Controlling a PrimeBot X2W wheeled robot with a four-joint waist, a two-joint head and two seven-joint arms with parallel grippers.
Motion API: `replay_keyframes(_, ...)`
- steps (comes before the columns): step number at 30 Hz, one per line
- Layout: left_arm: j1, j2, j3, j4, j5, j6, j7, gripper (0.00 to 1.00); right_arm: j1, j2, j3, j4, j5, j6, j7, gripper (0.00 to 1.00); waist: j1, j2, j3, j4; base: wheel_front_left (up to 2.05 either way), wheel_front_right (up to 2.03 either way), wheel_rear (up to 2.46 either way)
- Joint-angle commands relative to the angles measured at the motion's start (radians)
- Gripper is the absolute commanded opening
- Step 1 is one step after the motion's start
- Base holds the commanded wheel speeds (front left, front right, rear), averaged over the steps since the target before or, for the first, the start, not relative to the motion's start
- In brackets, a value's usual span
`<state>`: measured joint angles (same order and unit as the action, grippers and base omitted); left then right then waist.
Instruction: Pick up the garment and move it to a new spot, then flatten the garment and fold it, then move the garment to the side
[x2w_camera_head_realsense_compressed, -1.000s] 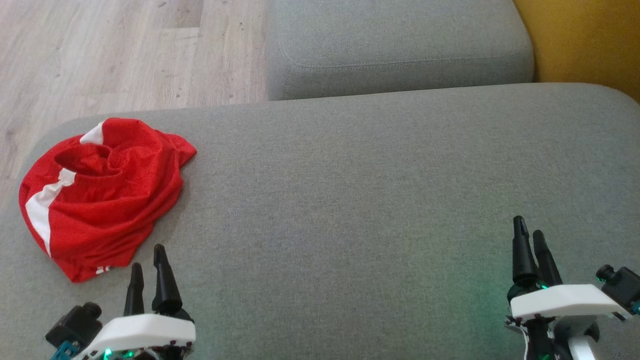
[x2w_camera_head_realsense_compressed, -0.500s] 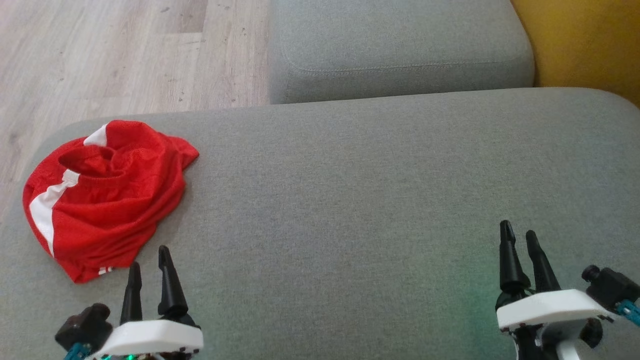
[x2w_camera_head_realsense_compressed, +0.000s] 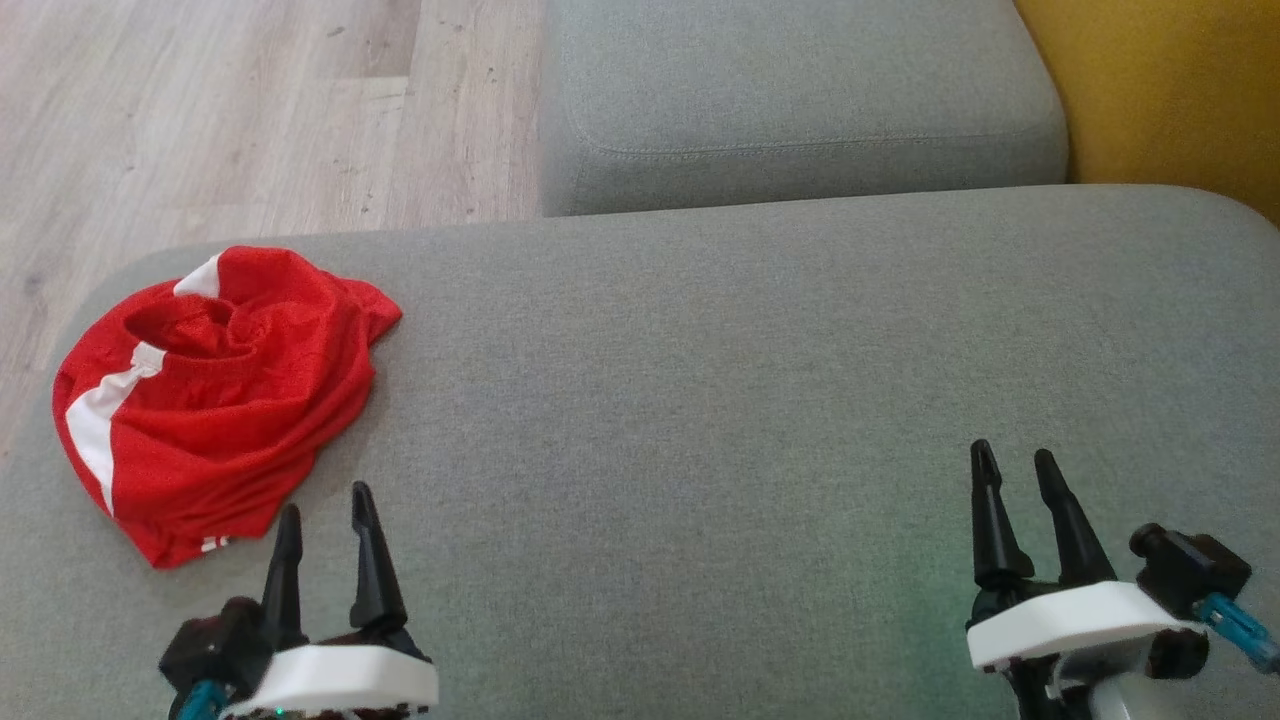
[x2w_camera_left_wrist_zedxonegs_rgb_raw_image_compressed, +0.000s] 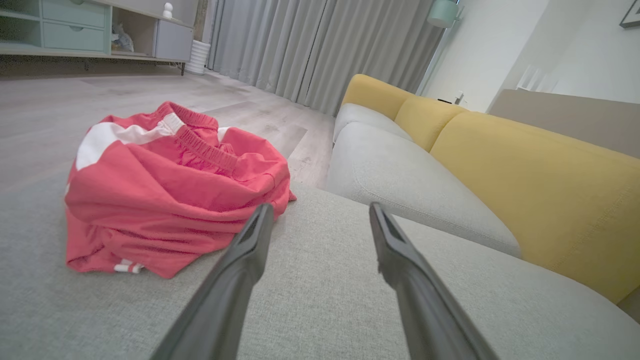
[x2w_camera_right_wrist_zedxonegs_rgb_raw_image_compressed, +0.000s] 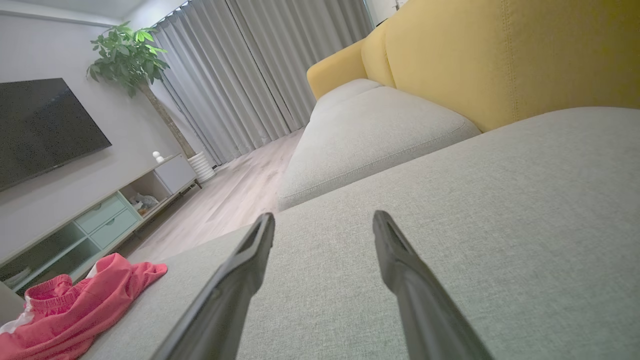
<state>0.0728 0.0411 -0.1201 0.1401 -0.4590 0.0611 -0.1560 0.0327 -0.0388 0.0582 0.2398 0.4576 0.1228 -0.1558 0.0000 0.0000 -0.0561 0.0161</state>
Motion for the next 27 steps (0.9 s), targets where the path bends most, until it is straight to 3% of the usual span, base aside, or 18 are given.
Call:
replay_keyframes(1, -0.016, 0.007, 0.012, -0.047, 0.048, -0.001, -0.021, 1.0, -0.029, -0.01, 0.025, -0.041, -0.047, 0.006, -0.02, 1.0, 0.0, 0.0, -0.003, 0.0, 0.0, 0.0, 0.0)
replay_keyframes(14, 0.002, 0.008, -0.003, -0.056, 0.186, 0.034, -0.056, 1.0, -0.01, -0.01, 0.036, -0.034, -0.205, 0.007, -0.056, 1.0, 0.0, 0.0, -0.018, 0.007, 0.0, 0.0, 0.0)
replay_keyframes(27, 0.017, 0.009, -0.02, -0.043, 0.334, 0.06, -0.094, 1.0, -0.001, -0.011, 0.002, 0.052, -0.384, 0.008, -0.094, 1.0, 0.0, 0.0, -0.033, 0.012, 0.0, 0.0, 0.0)
